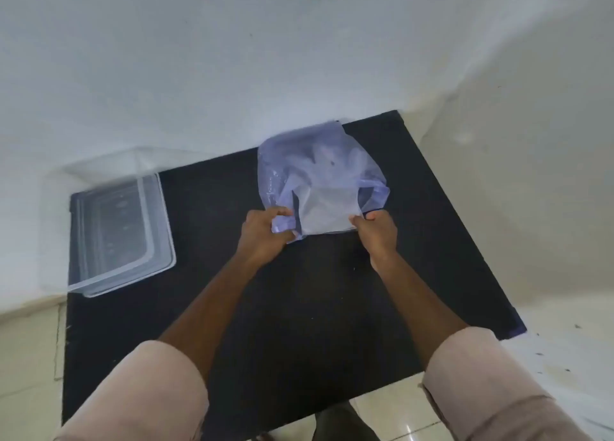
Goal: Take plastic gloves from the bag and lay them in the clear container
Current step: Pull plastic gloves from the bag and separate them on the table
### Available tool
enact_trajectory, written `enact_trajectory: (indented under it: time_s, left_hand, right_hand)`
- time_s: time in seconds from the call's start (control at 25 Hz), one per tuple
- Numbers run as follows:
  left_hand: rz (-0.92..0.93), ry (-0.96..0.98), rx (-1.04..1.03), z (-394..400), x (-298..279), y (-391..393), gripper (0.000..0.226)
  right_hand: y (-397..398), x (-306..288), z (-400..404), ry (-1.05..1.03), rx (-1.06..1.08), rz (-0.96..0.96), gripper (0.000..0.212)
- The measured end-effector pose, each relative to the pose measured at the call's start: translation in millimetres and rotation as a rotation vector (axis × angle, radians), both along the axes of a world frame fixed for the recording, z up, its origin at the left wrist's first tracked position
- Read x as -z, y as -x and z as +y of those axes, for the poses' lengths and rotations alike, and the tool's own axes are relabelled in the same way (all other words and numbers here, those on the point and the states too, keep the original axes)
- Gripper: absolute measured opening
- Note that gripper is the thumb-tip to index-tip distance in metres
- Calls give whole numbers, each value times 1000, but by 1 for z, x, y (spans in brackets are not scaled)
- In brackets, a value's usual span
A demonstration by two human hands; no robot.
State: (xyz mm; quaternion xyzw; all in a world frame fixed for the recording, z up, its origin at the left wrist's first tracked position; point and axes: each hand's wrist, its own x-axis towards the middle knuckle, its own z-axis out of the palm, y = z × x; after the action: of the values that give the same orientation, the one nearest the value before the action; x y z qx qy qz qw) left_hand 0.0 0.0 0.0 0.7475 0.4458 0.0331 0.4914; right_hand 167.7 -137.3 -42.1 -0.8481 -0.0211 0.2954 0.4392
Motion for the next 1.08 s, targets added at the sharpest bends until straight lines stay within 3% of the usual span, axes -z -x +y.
enact_trajectory:
  time_s: [0.12, 0.16, 0.28, 0.36, 0.48, 0.56, 0.76, 0.88, 1.0, 1.08]
  left_hand:
    - [248, -89, 46, -6, 23, -20, 52]
    - [275, -75, 0, -9, 27, -27, 54]
    - [229, -68, -137, 2, 41, -43, 58]
    - [185, -37, -157, 8, 45, -49, 65]
    - [187, -20, -142, 15, 48, -56, 70]
    - [164, -2, -165, 21, 50, -56, 67]
    - [112, -5, -165, 25, 54, -50, 46]
    - [129, 19, -110, 21, 57, -43, 48]
    - [223, -168, 36, 9, 51, -17, 56]
    - [174, -269, 28, -6, 43, 16, 55]
  right_hand:
    - [-19, 17, 13, 141, 23, 85, 59]
    - [-22, 21, 18, 154, 19, 109, 61]
    - [-32, 33, 32, 146, -6, 138, 36]
    - [-33, 32, 39, 8, 58, 214, 14]
    - [-21, 22, 40, -323, 280, 492, 14]
    - [-9, 21, 26, -397, 313, 584, 13]
    - [27, 21, -43, -255, 51, 572, 12]
    - [45, 20, -82, -148, -82, 599, 18]
    - [79, 20, -108, -54, -173, 649, 23]
    - [106, 20, -116, -27, -221, 641, 21]
